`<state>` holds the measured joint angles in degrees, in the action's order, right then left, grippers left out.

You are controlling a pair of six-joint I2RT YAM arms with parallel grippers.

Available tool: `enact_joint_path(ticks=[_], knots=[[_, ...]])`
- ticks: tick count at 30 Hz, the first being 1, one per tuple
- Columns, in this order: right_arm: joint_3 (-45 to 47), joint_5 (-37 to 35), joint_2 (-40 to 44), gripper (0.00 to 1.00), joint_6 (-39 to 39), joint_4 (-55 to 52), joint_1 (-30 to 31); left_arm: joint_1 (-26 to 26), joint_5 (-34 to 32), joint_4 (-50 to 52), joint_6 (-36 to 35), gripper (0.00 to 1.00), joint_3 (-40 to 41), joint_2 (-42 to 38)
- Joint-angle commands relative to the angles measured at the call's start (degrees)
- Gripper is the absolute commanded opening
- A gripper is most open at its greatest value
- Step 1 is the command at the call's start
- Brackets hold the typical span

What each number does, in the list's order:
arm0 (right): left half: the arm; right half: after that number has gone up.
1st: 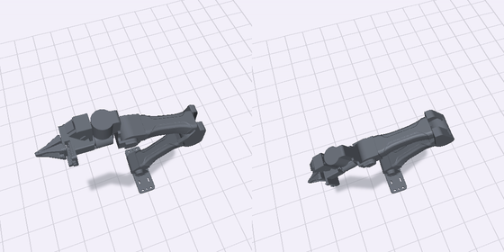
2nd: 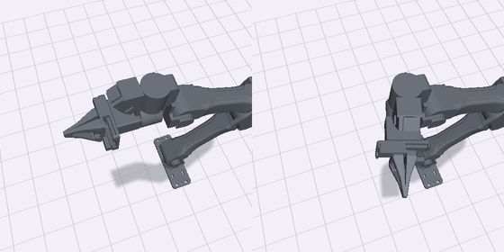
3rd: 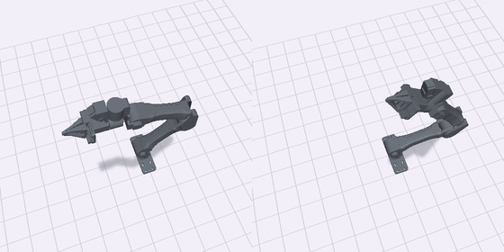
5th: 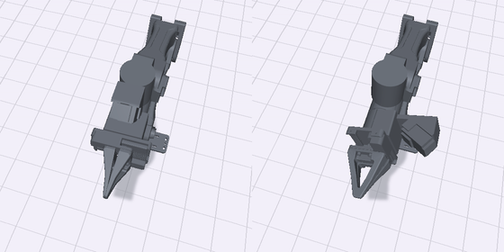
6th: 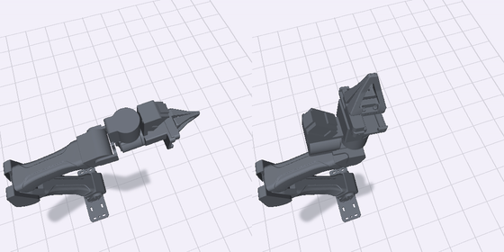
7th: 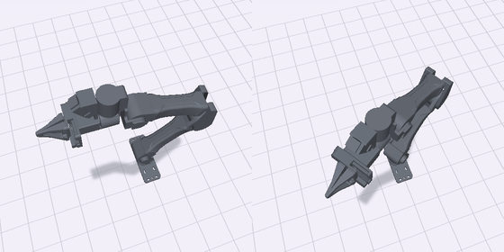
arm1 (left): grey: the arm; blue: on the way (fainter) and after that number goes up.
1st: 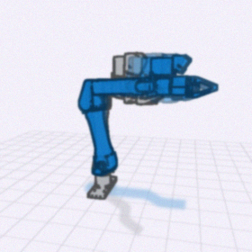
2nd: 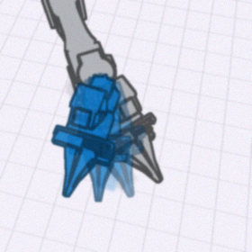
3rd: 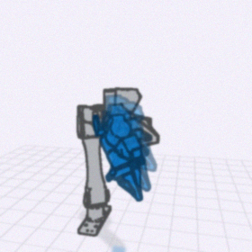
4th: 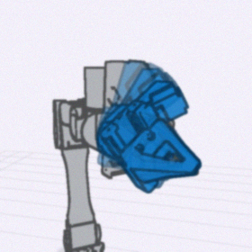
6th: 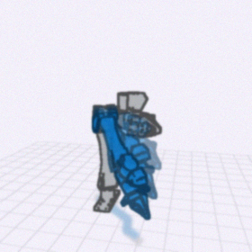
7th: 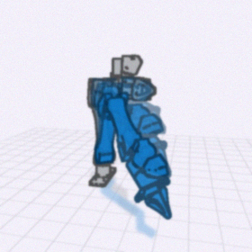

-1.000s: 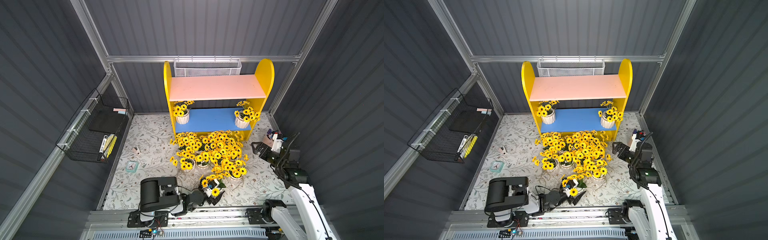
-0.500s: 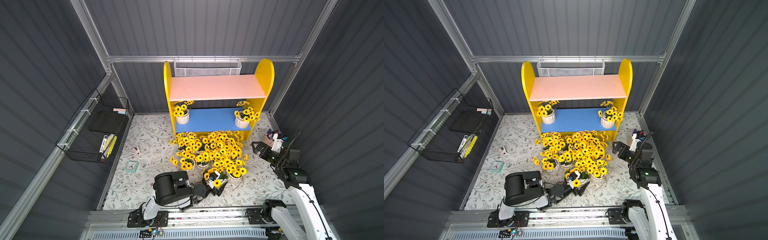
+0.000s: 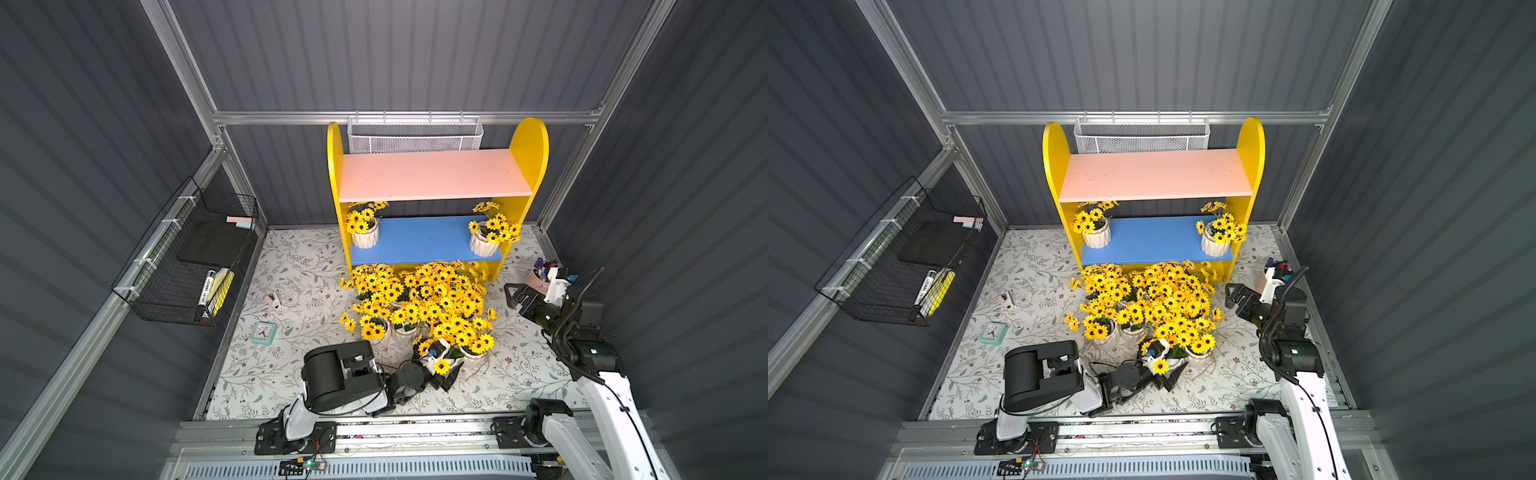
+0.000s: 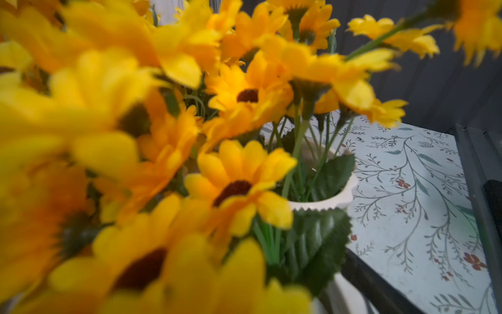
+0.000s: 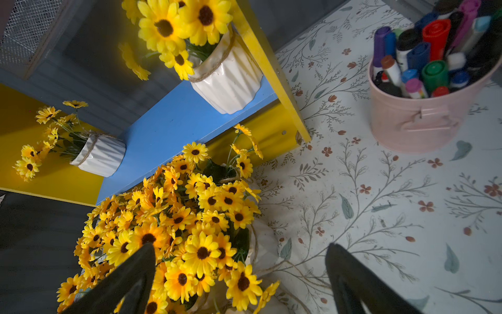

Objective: Take the sunflower pots off the shelves
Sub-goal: Place the sunflower pot at the center of the board.

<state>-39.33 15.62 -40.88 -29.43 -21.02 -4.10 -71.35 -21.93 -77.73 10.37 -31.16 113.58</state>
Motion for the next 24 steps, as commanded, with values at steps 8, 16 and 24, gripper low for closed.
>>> enact_joint_path(ticks=[8,16,24], knots=[[-0.63,1.31,0.64,0.99,0.94,-0.95,-0.20,0.07,-4.70,20.40,2.41,0.99,1.38,-16.27],[-3.35,0.59,-2.35,0.96,1.24,-0.15,0.67,-0.95,-6.88,44.45,4.40,0.99,1.29,-37.98],[-10.99,-16.12,-12.22,0.96,4.31,0.94,13.51,-1.27,-9.82,69.02,3.92,0.99,-6.69,-53.75]])
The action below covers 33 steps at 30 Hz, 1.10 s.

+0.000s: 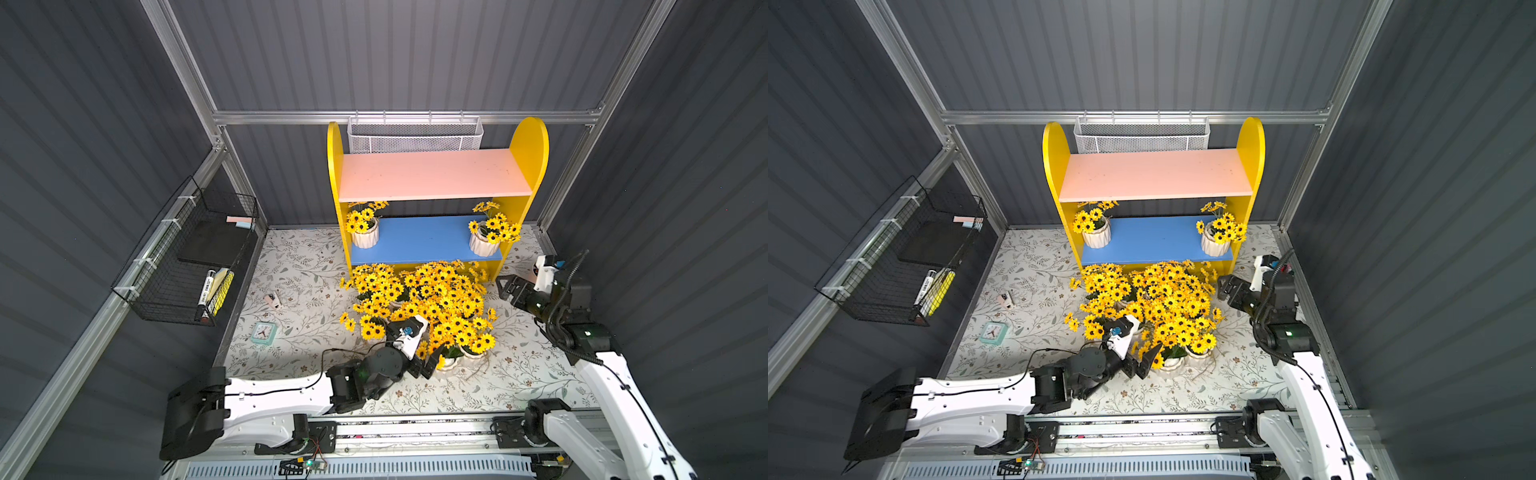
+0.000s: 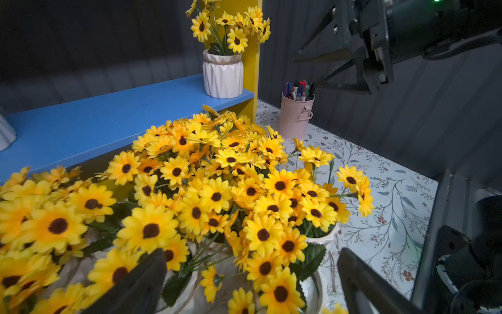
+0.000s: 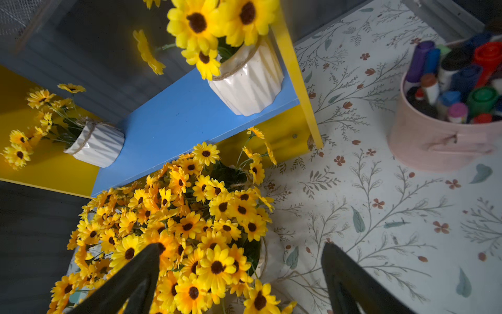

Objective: Take the sunflower pots off the shelves
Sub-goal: Place the sunflower pot at the center of the board, then pick up the sunflower pot from the shelf.

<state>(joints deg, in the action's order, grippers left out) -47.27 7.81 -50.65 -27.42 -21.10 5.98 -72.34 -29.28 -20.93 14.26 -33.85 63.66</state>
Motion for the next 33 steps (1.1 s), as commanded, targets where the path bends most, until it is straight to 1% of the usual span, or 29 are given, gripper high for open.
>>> enact_joint_path(ticks=[1,3,4,6,7,9,11,13,15,17,20,23,28,33], knots=[[-4.04,-9.99,-4.05,0.96,2.30,1.46,4.47,-0.10,-4.09,14.53,-0.38,0.99,-5.78,-5.08],[-5.21,-11.20,-7.02,0.98,2.87,4.43,5.09,1.06,-5.06,16.69,-2.50,0.99,-8.87,-6.45],[-6.10,-12.77,-8.81,0.99,3.29,6.16,5.05,2.65,-4.28,17.42,-3.56,0.99,-10.73,-6.45],[-8.77,-13.75,-13.04,0.99,4.70,7.97,5.01,6.70,0.34,17.44,-6.30,0.99,-13.83,-5.26],[-11.11,-13.51,-15.65,0.99,5.10,7.68,4.97,9.17,2.28,17.15,-7.48,0.99,-15.29,-4.30],[-15.01,-13.50,-20.75,0.99,5.44,6.82,5.01,15.49,8.63,17.30,-8.34,0.99,-18.56,-2.00],[-18.51,-13.09,-25.12,0.99,5.96,6.43,5.01,23.51,15.51,17.58,-7.55,0.99,-21.95,0.72],[-21.28,-13.36,-28.86,0.99,6.43,5.56,5.06,29.13,18.97,16.74,-7.50,0.99,-24.45,3.13],[-23.67,-14.62,-31.25,0.99,6.72,4.21,5.03,32.56,21.47,15.82,-7.85,0.99,-26.84,5.45],[-25.03,-15.36,-32.67,0.99,6.24,3.28,4.96,34.53,23.07,14.09,-8.37,1.00,-28.19,7.48],[-24.58,-15.56,-33.60,0.99,5.78,4.36,5.01,37.48,26.62,13.70,-7.63,0.99,-30.06,10.24],[-24.55,-16.67,-35.13,0.99,6.11,5.23,5.01,38.67,28.04,13.98,-7.90,0.99,-31.00,11.82],[-26.65,-17.34,-38.46,0.99,8.32,6.72,4.93,39.64,29.61,9.88,-7.86,0.99,-26.84,10.18],[-29.83,-17.64,-41.67,0.99,9.57,6.57,4.95,40.06,30.61,8.94,-8.21,1.00,-25.61,9.47]])
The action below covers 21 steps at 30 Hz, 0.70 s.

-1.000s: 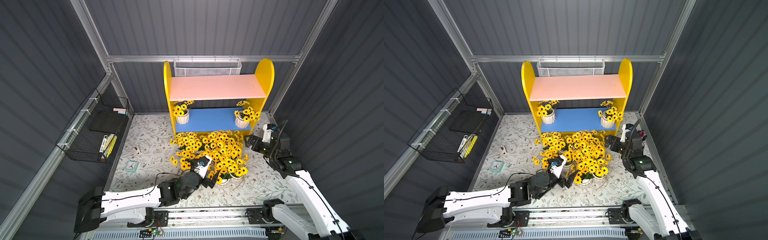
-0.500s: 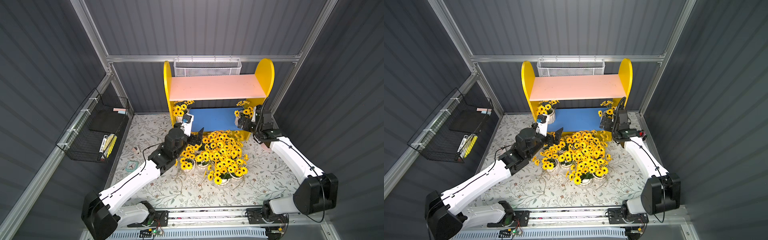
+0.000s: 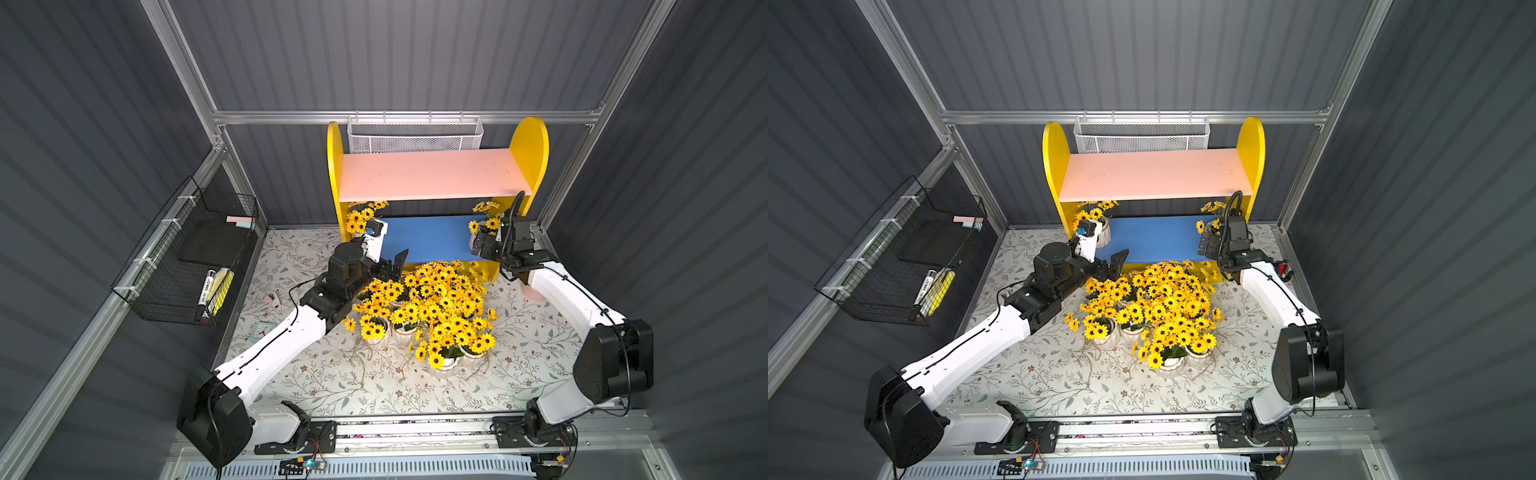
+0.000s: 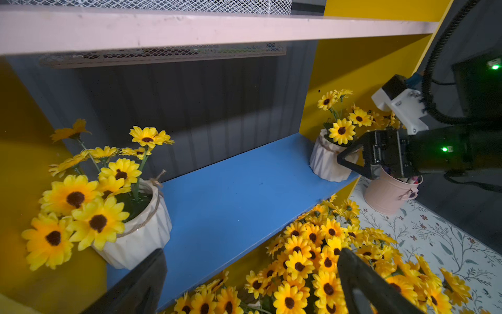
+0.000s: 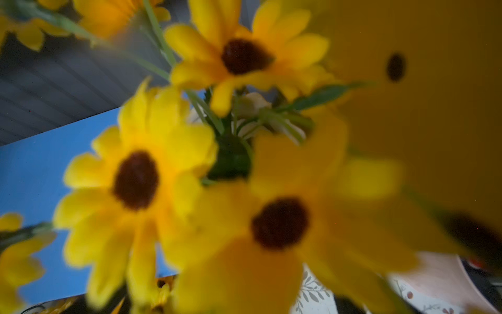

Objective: Take the sunflower pots off the shelves
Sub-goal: Pick up the sunflower pot from the shelf.

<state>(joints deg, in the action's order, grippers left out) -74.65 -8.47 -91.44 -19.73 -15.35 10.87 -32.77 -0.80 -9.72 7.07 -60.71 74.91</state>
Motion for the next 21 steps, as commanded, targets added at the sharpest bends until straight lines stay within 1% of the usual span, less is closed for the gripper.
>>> enact_joint_path(ticks=[1,4,10,18,21], knots=[[-2.94,-1.16,-1.48,0.99,2.04,0.68,0.07,0.62,2.43,-2.63,-0.86,0.99,1.62,-1.88],[-4.45,-0.48,-3.06,0.99,2.18,0.12,0.14,0.72,2.97,-2.60,-0.83,0.99,1.95,-1.74],[-5.25,4.29,-4.51,0.99,1.95,0.13,0.93,0.87,2.98,-3.03,-1.40,0.99,2.64,-2.38],[-7.62,7.52,-7.23,0.99,6.17,1.56,4.71,1.00,2.68,-3.23,-1.90,0.99,3.28,-2.99],[-8.15,4.85,-7.11,0.99,6.44,0.16,5.12,1.01,2.54,-3.38,-1.93,0.99,3.46,-3.20]])
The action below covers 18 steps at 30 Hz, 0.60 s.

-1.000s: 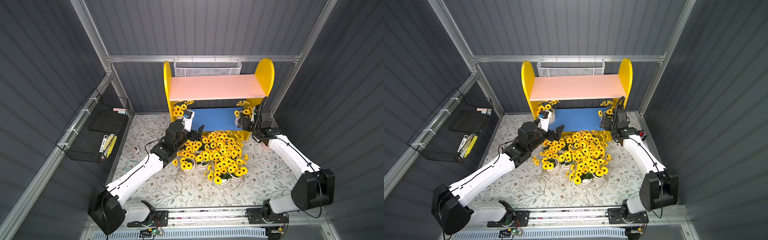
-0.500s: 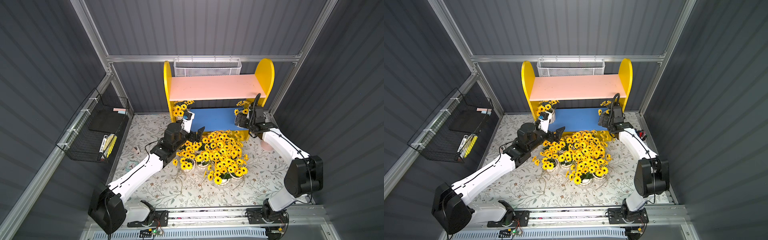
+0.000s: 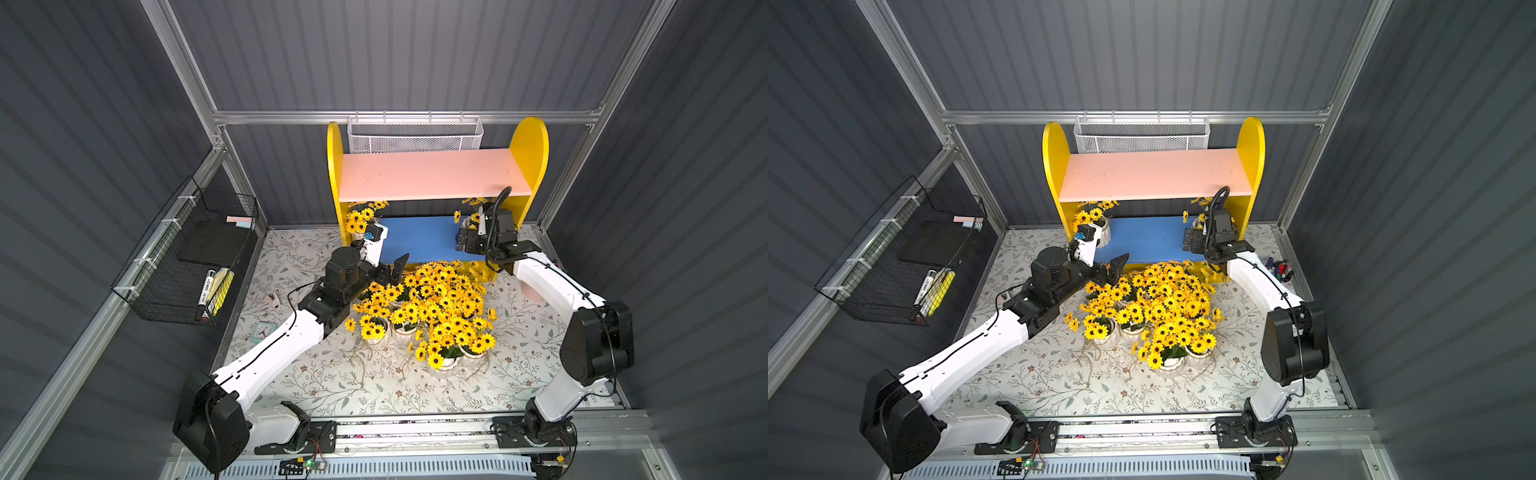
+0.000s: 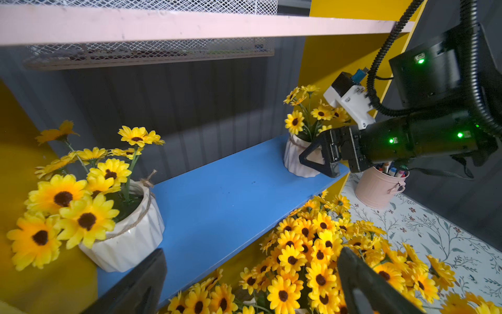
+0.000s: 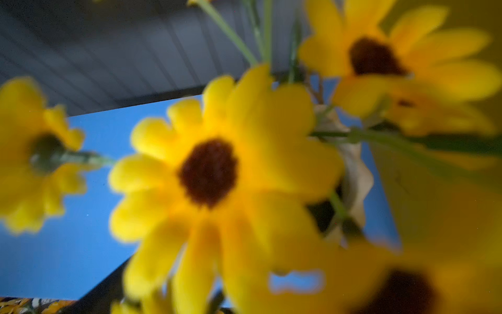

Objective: Take the sunflower pots off the shelves
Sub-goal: Pick up the sunflower pot from the shelf.

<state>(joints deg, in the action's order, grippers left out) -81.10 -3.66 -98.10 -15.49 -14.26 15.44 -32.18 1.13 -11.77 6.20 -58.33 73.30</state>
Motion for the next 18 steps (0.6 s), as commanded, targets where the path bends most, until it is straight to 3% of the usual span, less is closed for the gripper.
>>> enact_joint_path(ticks=[1,4,9,12,16,18], knots=[[-1.48,-2.15,0.02,0.99,1.70,-1.84,0.55,0.37,0.56,-1.32,-1.10,0.99,1.14,-1.66],[1.06,-6.33,2.02,0.99,1.86,-2.58,0.47,0.37,0.55,-1.33,-1.03,1.00,1.36,-1.79],[6.81,-7.37,5.15,0.99,2.65,1.61,-0.35,0.38,1.13,-1.75,-0.92,0.99,1.61,-1.88],[8.15,-3.97,4.92,0.99,4.04,6.34,-2.00,0.44,1.49,-2.47,-0.90,0.99,2.19,-2.14],[9.04,3.85,2.76,0.99,11.23,14.35,-2.93,0.44,2.67,-3.32,-0.77,0.99,3.04,-2.67],[9.70,4.20,1.59,0.99,14.21,18.08,-3.05,0.41,4.71,-4.94,-1.27,0.99,4.27,-3.36]])
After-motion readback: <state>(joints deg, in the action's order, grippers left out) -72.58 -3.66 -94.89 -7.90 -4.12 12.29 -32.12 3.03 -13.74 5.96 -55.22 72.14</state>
